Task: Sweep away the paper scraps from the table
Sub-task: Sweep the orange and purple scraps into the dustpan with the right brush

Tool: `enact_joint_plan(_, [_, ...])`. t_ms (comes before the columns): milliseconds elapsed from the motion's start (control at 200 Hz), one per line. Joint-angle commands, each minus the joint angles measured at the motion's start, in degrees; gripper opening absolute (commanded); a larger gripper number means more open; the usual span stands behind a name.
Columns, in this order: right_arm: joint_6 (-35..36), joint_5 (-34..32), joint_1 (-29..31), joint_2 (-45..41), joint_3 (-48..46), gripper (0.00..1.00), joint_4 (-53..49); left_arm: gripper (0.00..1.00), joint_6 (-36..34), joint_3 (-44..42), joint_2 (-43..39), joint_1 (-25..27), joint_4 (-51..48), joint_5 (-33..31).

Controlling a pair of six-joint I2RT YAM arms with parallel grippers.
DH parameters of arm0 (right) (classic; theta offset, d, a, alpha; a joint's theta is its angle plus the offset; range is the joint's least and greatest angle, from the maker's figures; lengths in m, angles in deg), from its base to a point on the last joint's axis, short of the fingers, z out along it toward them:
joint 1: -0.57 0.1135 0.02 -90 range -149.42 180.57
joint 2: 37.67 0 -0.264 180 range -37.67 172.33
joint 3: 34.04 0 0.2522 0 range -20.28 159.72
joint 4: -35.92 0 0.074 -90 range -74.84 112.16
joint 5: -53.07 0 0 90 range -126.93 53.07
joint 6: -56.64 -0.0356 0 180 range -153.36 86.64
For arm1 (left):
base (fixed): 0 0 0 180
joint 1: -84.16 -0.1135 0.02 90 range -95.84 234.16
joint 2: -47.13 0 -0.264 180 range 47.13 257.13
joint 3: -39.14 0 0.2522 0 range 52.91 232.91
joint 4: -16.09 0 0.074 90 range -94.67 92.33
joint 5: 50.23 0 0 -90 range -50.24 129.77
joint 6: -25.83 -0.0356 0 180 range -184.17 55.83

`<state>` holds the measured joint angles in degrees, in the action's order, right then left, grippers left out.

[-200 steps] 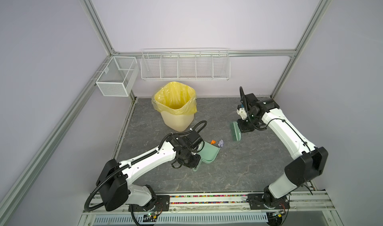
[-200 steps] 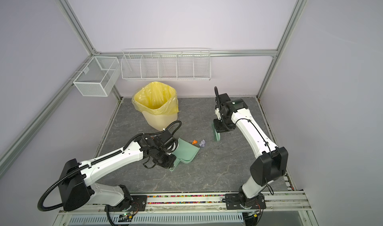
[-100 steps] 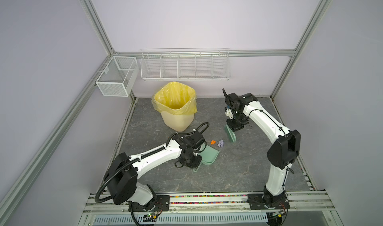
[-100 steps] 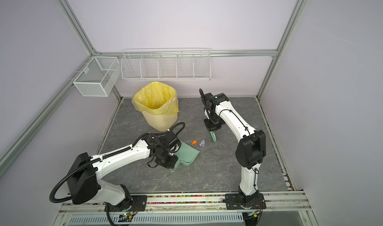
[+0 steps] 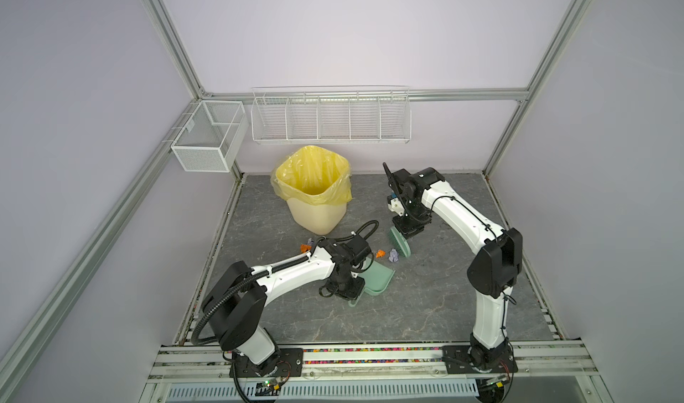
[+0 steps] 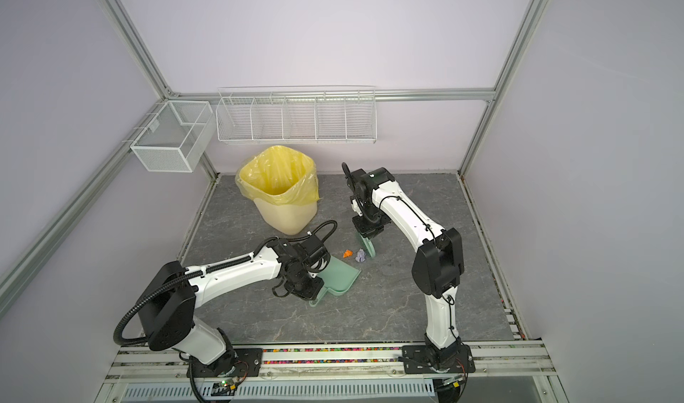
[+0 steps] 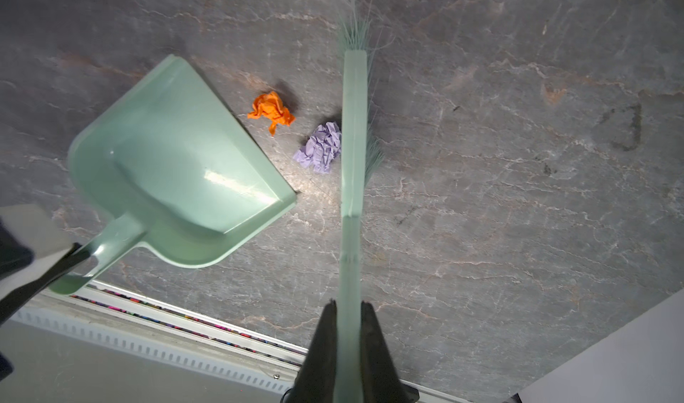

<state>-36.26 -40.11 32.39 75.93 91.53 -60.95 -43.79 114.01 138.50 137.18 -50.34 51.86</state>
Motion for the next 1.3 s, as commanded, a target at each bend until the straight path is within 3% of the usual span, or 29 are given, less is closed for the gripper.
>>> enact_joint_plan(0, [1.75,3.42,1.28,0.57,0.78,0.07,-1.19,0.0,-0.74,2.5,1.06,0.07,0.42,1.24])
enact_joint_plan(585, [1.25,11.41,5.16,-10.17,-7.41,0.07,1.13,0.0,-1.4,5.1,5.33,-1.11,0.19,1.04])
enact_joint_plan(890, [-0.83,5.53,3.72,-12.16,-7.53,0.07,3.76,0.0,-0.96,5.41,4.96,-1.4,-0.77,0.77])
enact_joint_plan(1295, [2.43,1.04,1.21,2.83,10.32,0.07,1.31,0.0,-0.44,6.04,5.36,-2.5,-1.2,1.47])
